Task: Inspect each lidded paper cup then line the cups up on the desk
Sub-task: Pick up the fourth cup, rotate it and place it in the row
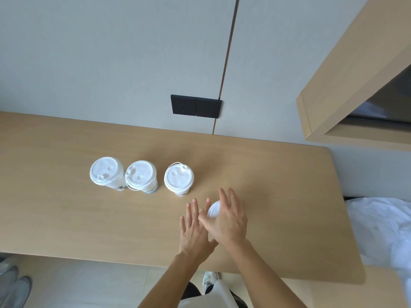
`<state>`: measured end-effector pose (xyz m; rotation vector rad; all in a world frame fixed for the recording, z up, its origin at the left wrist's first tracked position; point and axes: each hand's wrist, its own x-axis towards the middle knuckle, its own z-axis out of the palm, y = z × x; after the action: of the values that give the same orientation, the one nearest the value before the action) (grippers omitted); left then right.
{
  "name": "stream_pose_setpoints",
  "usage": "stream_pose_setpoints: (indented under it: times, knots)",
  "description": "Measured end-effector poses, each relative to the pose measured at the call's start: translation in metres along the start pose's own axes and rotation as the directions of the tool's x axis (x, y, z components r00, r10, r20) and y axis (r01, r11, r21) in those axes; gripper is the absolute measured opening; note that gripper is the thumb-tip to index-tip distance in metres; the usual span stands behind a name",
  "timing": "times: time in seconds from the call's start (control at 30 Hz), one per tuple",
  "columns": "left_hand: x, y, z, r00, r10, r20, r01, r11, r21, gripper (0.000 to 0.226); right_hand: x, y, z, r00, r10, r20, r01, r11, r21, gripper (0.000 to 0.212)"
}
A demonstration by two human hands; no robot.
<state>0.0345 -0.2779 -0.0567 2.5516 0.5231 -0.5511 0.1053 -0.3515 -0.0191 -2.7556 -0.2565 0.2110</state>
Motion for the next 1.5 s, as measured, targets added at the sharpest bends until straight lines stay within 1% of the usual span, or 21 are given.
stream_pose_setpoints:
  times: [0.1, 0.13, 0.2, 0.23, 0.3, 0.37, 0.4, 0.43, 0.5, 0.6, 0.67, 0.73, 0.87, 0.93, 1.03, 1.1, 1.17, 1.23, 1.33, 1.43, 1.5]
  knots:
    - [-0.002, -0.006, -0.005, 0.999, 0.054, 0.01, -0.052, 0.993, -0.102, 0.092, 0.001, 0.008, -0.018, 0.995, -0.011, 0.102, -0.005, 0.988, 0.156, 0.073]
    - [-0.002, -0.006, -0.008, 0.995, 0.097, 0.005, -0.094, 0.981, -0.168, 0.082, 0.003, 0.016, -0.025, 0.99, -0.006, 0.138, -0.024, 0.977, 0.21, 0.072]
    - [-0.004, -0.006, -0.019, 0.991, 0.134, -0.008, -0.127, 0.915, -0.382, 0.062, 0.009, 0.036, -0.042, 0.975, 0.067, 0.211, -0.144, 0.914, 0.378, 0.067]
    - [-0.008, -0.003, -0.028, 0.995, 0.101, 0.011, -0.08, 0.847, -0.526, 0.052, 0.01, 0.045, -0.053, 0.963, 0.11, 0.245, -0.223, 0.836, 0.501, 0.063]
    - [-0.018, 0.003, -0.05, 0.996, 0.031, 0.081, 0.042, 0.646, -0.762, 0.032, 0.009, 0.059, -0.07, 0.939, 0.174, 0.298, -0.34, 0.62, 0.708, 0.056]
    - [-0.029, 0.008, -0.074, 0.991, -0.015, 0.135, 0.126, 0.467, -0.875, 0.026, 0.007, 0.066, -0.081, 0.928, 0.162, 0.337, -0.373, 0.461, 0.805, 0.057]
    - [-0.036, 0.011, -0.086, 0.99, -0.014, 0.138, 0.132, 0.414, -0.901, 0.026, 0.006, 0.069, -0.084, 0.929, 0.14, 0.344, -0.37, 0.415, 0.831, 0.057]
    - [-0.042, 0.012, -0.097, 0.992, -0.014, 0.126, 0.121, 0.392, -0.912, 0.026, 0.004, 0.071, -0.087, 0.933, 0.114, 0.343, -0.36, 0.377, 0.854, 0.056]
    - [-0.053, 0.015, -0.115, 0.996, -0.016, 0.087, 0.086, 0.385, -0.919, 0.025, -0.001, 0.069, -0.095, 0.942, 0.068, 0.329, -0.333, 0.33, 0.883, 0.054]
    - [-0.062, 0.015, -0.129, 0.998, -0.023, 0.052, 0.057, 0.385, -0.921, 0.026, -0.008, 0.06, -0.103, 0.943, 0.035, 0.331, -0.324, 0.32, 0.89, 0.054]
    - [-0.064, 0.012, -0.133, 0.999, -0.026, 0.021, 0.029, 0.378, -0.925, 0.035, -0.01, 0.055, -0.105, 0.941, 0.021, 0.339, -0.328, 0.318, 0.89, 0.052]
    - [-0.065, 0.012, -0.136, 1.0, -0.028, -0.01, 0.001, 0.369, -0.929, 0.04, -0.012, 0.052, -0.106, 0.943, 0.032, 0.33, -0.325, 0.283, 0.902, 0.052]
    - [-0.071, 0.016, -0.14, 0.998, -0.069, 0.007, 0.032, 0.372, -0.928, 0.031, -0.014, 0.048, -0.108, 0.951, 0.053, 0.304, -0.309, 0.197, 0.931, 0.057]
    - [-0.073, 0.011, -0.142, 1.0, -0.032, 0.0, 0.011, 0.355, -0.935, 0.031, -0.014, 0.046, -0.11, 0.954, 0.042, 0.298, -0.3, 0.176, 0.938, 0.056]
    - [-0.075, 0.0, -0.145, 0.998, 0.062, 0.002, -0.017, 0.308, -0.951, 0.045, -0.014, 0.043, -0.112, 0.958, 0.037, 0.286, -0.288, 0.167, 0.943, 0.057]
    - [-0.076, -0.001, -0.147, 0.999, 0.048, 0.007, -0.009, 0.311, -0.95, 0.046, -0.015, 0.041, -0.112, 0.963, 0.028, 0.27, -0.27, 0.185, 0.945, 0.059]
    - [-0.076, -0.003, -0.146, 1.0, 0.022, -0.008, -0.015, 0.329, -0.944, 0.053, -0.017, 0.037, -0.111, 0.969, 0.009, 0.247, -0.243, 0.201, 0.949, 0.059]
    - [-0.075, -0.009, -0.147, 0.998, 0.045, -0.034, -0.047, 0.334, -0.941, 0.059, -0.019, 0.034, -0.11, 0.972, 0.005, 0.236, -0.232, 0.205, 0.951, 0.059]
    - [-0.078, -0.013, -0.151, 0.996, 0.083, -0.035, -0.061, 0.33, -0.942, 0.051, -0.021, 0.029, -0.108, 0.97, 0.012, 0.245, -0.242, 0.196, 0.95, 0.061]
    - [-0.079, -0.011, -0.155, 1.0, 0.006, -0.019, -0.02, 0.32, -0.947, 0.03, -0.023, 0.022, -0.107, 0.97, 0.002, 0.242, -0.237, 0.218, 0.947, 0.059]
    - [-0.078, -0.014, -0.158, 0.999, 0.002, -0.036, -0.035, 0.324, -0.946, 0.028, -0.025, 0.018, -0.107, 0.973, 0.007, 0.232, -0.228, 0.212, 0.95, 0.058]
